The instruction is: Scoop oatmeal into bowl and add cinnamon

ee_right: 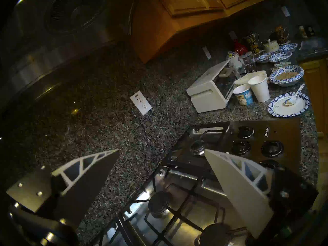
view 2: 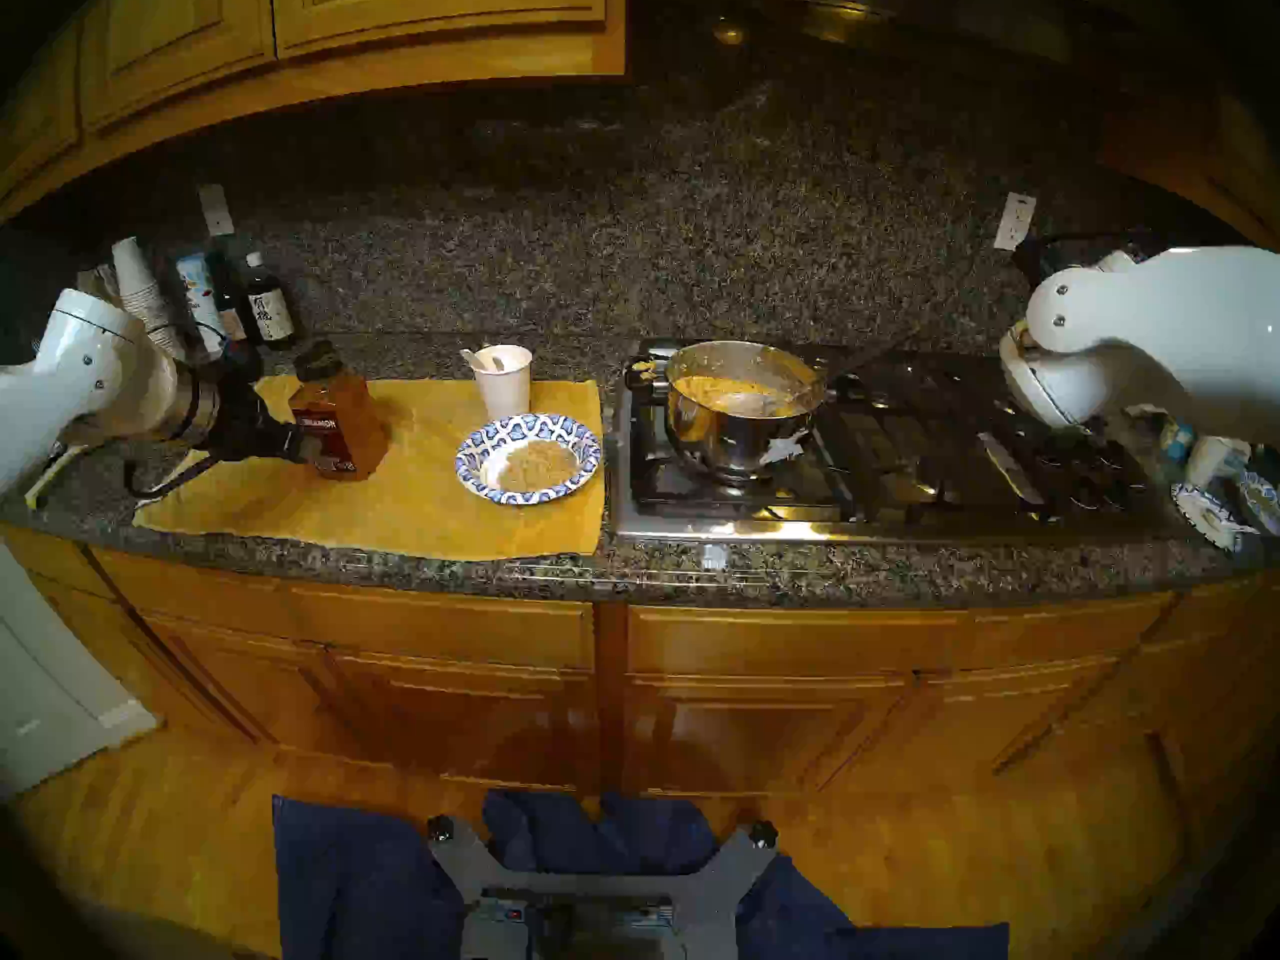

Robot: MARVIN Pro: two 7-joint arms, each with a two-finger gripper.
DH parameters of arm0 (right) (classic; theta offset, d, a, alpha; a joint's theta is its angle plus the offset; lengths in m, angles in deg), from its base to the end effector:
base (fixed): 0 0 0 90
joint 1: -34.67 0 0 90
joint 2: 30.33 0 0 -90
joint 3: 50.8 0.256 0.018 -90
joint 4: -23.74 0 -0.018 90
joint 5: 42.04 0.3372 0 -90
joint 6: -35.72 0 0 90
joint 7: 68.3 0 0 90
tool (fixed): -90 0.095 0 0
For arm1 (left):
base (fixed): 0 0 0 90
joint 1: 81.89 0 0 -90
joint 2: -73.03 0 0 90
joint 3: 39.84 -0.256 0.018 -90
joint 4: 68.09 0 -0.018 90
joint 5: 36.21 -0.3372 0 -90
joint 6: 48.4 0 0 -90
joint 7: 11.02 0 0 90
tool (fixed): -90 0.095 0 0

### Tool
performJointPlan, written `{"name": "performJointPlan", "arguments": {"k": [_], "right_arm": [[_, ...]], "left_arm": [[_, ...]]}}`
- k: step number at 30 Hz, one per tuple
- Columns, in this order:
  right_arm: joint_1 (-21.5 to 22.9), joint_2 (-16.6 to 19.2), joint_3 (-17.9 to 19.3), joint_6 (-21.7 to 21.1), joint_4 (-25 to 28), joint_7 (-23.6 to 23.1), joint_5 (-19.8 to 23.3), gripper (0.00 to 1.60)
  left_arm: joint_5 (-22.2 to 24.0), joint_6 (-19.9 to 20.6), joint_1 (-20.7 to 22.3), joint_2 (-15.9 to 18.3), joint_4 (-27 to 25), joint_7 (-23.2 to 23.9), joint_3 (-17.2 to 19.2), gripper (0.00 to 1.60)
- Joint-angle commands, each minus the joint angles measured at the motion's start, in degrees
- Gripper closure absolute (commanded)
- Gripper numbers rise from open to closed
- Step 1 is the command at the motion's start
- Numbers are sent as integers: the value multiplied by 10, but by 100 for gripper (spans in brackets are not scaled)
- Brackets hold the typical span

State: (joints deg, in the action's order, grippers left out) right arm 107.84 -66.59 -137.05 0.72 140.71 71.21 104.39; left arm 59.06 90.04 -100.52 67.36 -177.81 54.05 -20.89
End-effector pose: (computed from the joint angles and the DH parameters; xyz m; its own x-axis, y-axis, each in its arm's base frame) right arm 0.4084 -0.1458 -0.0200 -0.3075 -0.4757 0.8241 -0.5891 -0.5850 -0.5575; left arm 0.4213 0.1308 -0.0704 0.7008 -0.2407 0.6715 -0.1410 -0.9695 -0.2003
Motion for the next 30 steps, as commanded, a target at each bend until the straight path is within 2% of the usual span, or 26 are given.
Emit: {"name": "performJointPlan", "arguments": {"k": [1,10,18,30], "right_arm": [[17,-6,9,0,-6,5,-5,0],[16,-7,9,0,-6,4,-3,0],[15,-7,8,0,-6,2,-1,0],[15,-8,7,0,-6,2,3,0]], "left_arm": [[23,-23,8,-1,-40,-29,16,0],[46,-38,12,-1,-69,-64,22,0],[60,-54,10,-1,-53,-117,24,0],[92,-81,-15,-1,-38,-184,6,0]]}}
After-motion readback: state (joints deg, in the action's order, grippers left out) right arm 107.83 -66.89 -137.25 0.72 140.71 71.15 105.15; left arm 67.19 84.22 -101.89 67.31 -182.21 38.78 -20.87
